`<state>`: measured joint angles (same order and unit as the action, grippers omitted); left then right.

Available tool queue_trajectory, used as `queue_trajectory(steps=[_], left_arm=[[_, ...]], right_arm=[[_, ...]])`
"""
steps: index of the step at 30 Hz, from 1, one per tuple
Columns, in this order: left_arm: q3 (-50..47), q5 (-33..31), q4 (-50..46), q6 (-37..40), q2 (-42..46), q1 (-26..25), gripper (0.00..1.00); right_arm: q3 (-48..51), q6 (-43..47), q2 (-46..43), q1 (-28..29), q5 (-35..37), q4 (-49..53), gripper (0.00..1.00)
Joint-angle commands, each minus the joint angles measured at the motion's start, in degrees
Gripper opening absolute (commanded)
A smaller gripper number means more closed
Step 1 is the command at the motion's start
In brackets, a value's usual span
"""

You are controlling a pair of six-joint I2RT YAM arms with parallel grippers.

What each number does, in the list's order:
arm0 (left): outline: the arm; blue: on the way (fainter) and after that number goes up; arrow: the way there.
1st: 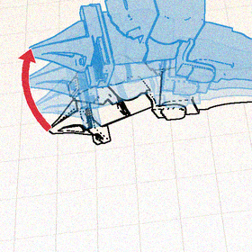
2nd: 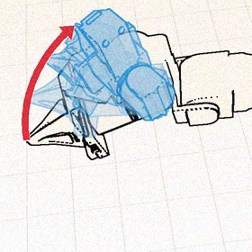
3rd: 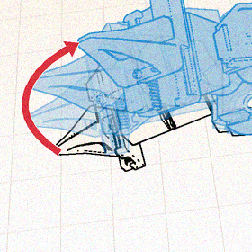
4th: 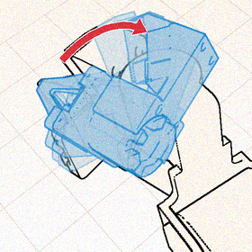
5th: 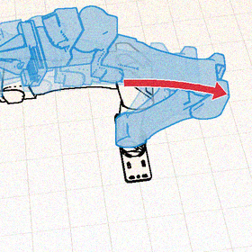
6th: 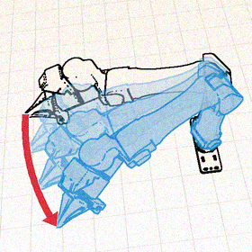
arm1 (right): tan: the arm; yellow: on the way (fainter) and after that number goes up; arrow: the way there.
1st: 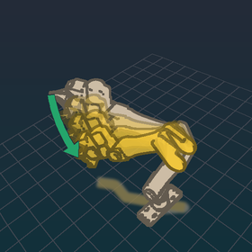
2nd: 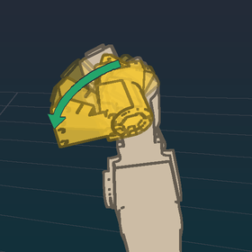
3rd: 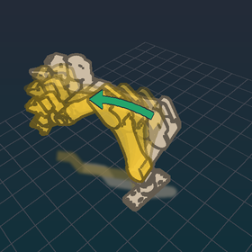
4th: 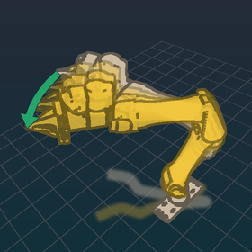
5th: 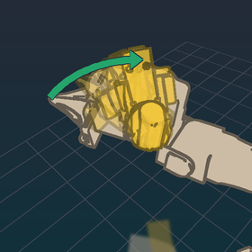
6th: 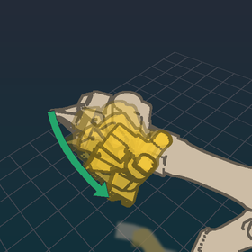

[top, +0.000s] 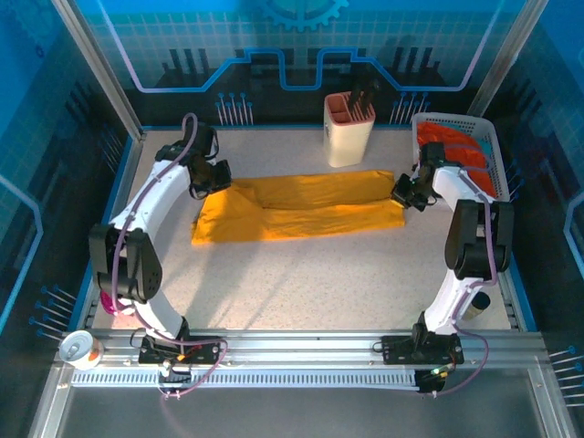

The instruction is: Fold and stack the t-shirts

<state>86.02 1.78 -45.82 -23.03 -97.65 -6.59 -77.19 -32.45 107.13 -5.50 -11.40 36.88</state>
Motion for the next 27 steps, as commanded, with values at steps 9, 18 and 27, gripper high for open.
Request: queue_trajectory(steps=[9,18,27], left_arm=[[8.7,-1.51,1.59,6.63,-9.07,1.4,0.0],[16.38,-9.78,-3.73,5.11,-17.42,2.52,0.63],[10.06,-14.65,-7.92,-1.4,-10.8,2.18,0.84]], right_arm=[[-1.76,-1.45,5.15,0.05,-0.97,0.56,0.0],[-2.18,-0.04,5.83,0.07,-1.5,0.64,0.49],[-1.6,4.01,-0.97,3.94,2.93,2.36,0.83]])
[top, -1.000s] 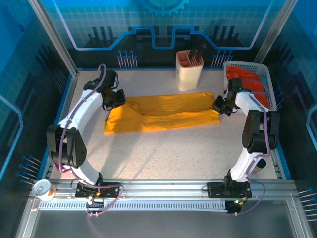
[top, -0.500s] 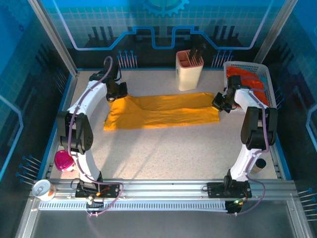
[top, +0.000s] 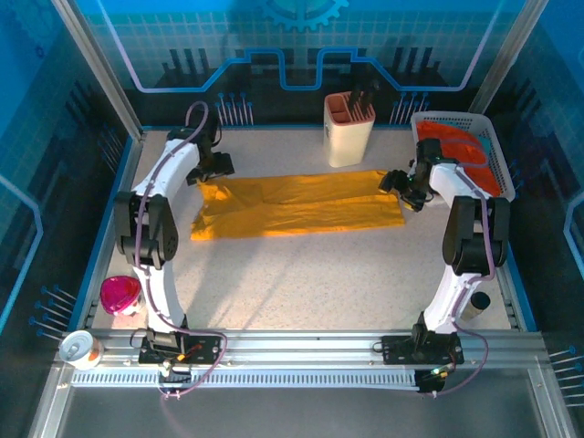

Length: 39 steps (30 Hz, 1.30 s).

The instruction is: Fold and stack the t-shirts

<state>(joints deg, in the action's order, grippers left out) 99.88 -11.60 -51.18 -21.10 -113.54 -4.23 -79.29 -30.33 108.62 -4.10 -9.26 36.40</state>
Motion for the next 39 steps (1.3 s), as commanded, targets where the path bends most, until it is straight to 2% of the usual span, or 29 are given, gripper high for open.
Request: queue_trajectory(steps=[1,7,11,15,19,20,22,23,26,33,36,39], left_arm=[[-5.94,-0.2,-1.76,-4.06,6.37,-0.61,0.83],[-18.64,3.35,4.52,-8.51,10.3,-7.74,0.79],[-22.74,5.52,9.63,-10.82,8.8,-10.85,0.74],[-20.94,5.4,9.08,-9.85,3.61,-10.22,0.62],[-17.55,7.27,6.56,-8.25,-1.84,-8.42,0.6],[-16.62,7.44,5.67,-7.59,-2.97,-7.9,0.6],[-14.84,7.76,4.03,-6.25,-4.82,-6.77,0.6],[-13.63,8.24,3.15,-5.34,-5.79,-6.05,0.58],[-7.7,9.77,-1.36,-2.64,-9.59,-4.07,0.5],[15.99,8.96,-15.47,2.52,-22.08,-1.74,0.51],[25.95,10.46,-20.19,2.99,-27.41,-1.86,0.52],[34.07,11.43,-23.33,2.91,-31.59,-2.76,0.52]], right_arm=[[0.32,2.47,-2.4,3.39,0.56,2.61,0.84],[-5.09,6.1,3.27,8.43,0.58,0.78,0.83],[-12.13,7.3,10.21,10.43,2.65,0.42,0.78],[-18.41,5.9,16.91,11.59,1.93,0.9,0.73],[-21.8,4.62,20.87,11.93,4.57,3.52,0.66],[-22.42,4.34,21.63,11.87,4.77,5.12,0.64],[-23.89,4.36,22.98,11.89,3.94,9.23,0.52],[-24.17,4.52,23.26,12.07,3.81,11.26,0.49],[-21.79,5.26,21.53,13.26,3.95,14.01,0.48],[-11.62,4.03,14.0,17.09,1.69,14.39,0.46],[-6.93,2.55,9.57,20.54,2.24,13.78,0.46],[0.66,-1.6,5.29,25.4,-1.48,8.99,0.45]])
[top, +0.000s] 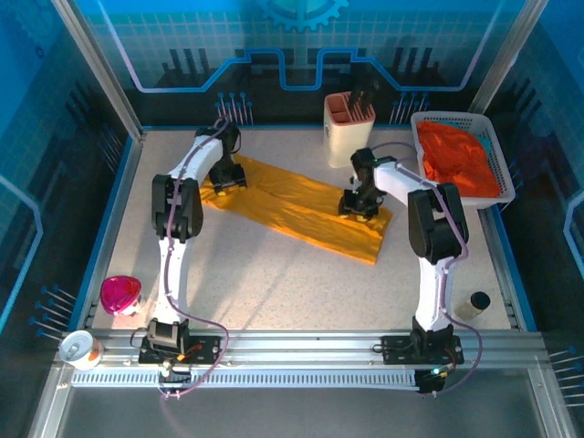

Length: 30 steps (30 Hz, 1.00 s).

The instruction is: Fold and stack the t-shirts

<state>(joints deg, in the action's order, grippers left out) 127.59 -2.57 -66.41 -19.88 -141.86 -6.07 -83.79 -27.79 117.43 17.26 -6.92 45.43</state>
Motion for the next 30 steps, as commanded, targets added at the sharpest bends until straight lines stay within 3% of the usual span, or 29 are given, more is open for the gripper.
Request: queue_trajectory(steps=[1,9,14,19,30], left_arm=[[8.49,2.62,-8.77,1.68,-4.25,-1.26,0.53],[13.09,5.5,-5.19,3.26,-6.23,-6.69,0.56],[13.41,8.06,-1.17,3.77,-6.75,-8.73,0.56],[16.06,10.3,-0.38,4.55,-8.07,-10.69,0.56],[15.57,11.52,2.76,9.51,-3.81,-13.47,0.59]], right_arm=[[6.67,-5.36,-4.39,5.34,-4.09,-1.19,0.45],[18.01,-23.79,-6.43,26.1,-3.26,-16.07,0.43],[19.77,-33.51,-5.11,35.2,0.04,-22.05,0.43],[21.13,-39.74,-5.66,39.94,2.76,-25.24,0.45],[25.42,-43.16,-7.94,43.42,4.71,-31.26,0.48]])
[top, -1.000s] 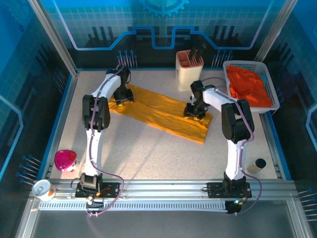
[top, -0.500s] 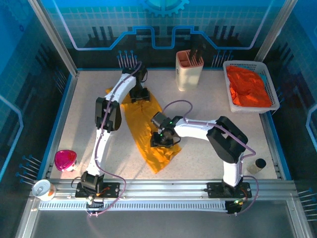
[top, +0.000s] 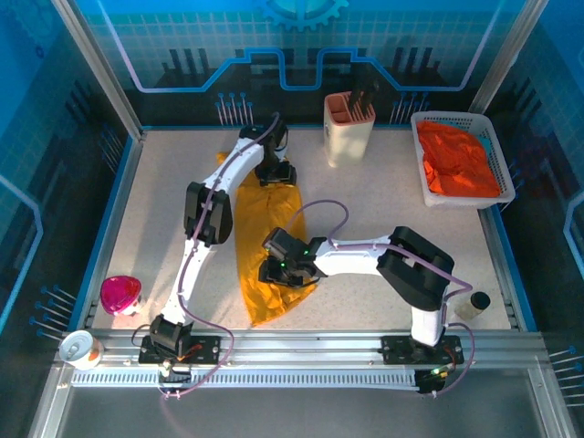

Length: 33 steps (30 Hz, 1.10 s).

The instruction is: Fold and stack the t-shirts

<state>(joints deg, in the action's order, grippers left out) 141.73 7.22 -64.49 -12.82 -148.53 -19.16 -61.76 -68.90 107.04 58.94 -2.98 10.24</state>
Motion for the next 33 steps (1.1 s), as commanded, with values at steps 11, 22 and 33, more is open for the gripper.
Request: queue_trajectory(steps=[11,22,33], left_arm=[[-27.48,8.15,15.33,-6.19,30.02,2.69,0.64],[-70.23,2.64,30.55,-14.88,55.88,2.48,0.65],[-78.92,-1.42,31.52,-16.33,59.1,4.2,0.65]], right_arm=[[0.2,16.45,-8.56,-3.11,11.26,15.68,0.69],[-10.53,31.64,1.95,-8.76,4.35,18.1,0.72],[-0.16,20.5,2.99,-9.21,3.88,16.39,0.69]])
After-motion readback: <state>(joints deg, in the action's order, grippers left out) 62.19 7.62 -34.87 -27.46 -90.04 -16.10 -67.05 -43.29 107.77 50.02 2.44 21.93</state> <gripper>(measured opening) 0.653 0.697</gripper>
